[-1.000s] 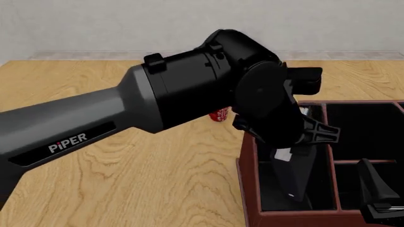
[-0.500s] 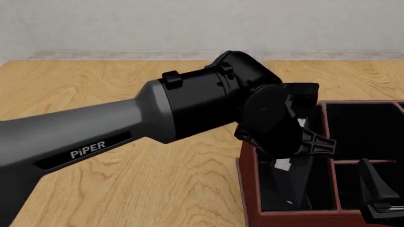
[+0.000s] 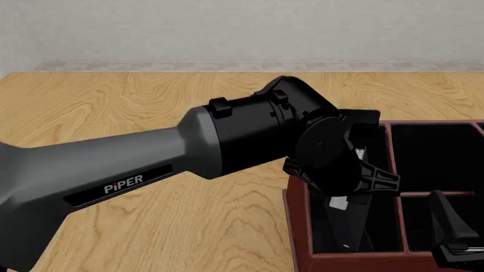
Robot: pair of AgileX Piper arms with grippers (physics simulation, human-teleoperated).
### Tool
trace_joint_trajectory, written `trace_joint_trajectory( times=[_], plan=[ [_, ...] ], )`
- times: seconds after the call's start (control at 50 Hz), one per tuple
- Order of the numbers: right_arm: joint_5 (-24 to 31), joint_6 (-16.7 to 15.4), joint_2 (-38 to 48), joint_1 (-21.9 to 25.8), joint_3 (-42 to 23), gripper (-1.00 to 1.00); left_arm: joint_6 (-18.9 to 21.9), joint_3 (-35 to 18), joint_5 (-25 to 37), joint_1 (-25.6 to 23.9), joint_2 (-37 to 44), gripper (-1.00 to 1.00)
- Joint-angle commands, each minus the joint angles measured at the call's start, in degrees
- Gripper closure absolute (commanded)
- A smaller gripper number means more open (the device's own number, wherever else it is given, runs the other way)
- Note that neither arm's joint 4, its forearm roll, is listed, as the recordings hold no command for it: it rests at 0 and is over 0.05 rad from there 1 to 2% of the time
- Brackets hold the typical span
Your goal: Pick up the book and place it in the left compartment of the caddy.
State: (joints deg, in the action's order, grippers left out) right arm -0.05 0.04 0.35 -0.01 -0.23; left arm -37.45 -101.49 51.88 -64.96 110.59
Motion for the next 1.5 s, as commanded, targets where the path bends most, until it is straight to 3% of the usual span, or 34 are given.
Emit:
trace_joint_trajectory(
  times=[0.02,0.54,1.42,1.44,1.5],
  plan=[
    [0.0,0.0,0.0,0.0,0.0,-1.00,3.3,0.2,-0.8,-1.6,1.9,1.00],
    [0.0,0.0,0.0,0.0,0.0,-1.00,3.9,0.6,-2.3,-1.2,4.0,1.00],
    [0.0,0.0,0.0,0.0,0.0,-1.00,1.1,-2.3,-0.9,-4.9,9.2,1.00],
    [0.0,0.0,0.0,0.0,0.0,-1.00,1.0,-2.4,-0.7,-5.0,9.2,-1.00],
    [0.0,0.0,0.0,0.0,0.0,-1.00,1.0,-2.9,-0.2,-5.2,9.4,-1.00]
  ],
)
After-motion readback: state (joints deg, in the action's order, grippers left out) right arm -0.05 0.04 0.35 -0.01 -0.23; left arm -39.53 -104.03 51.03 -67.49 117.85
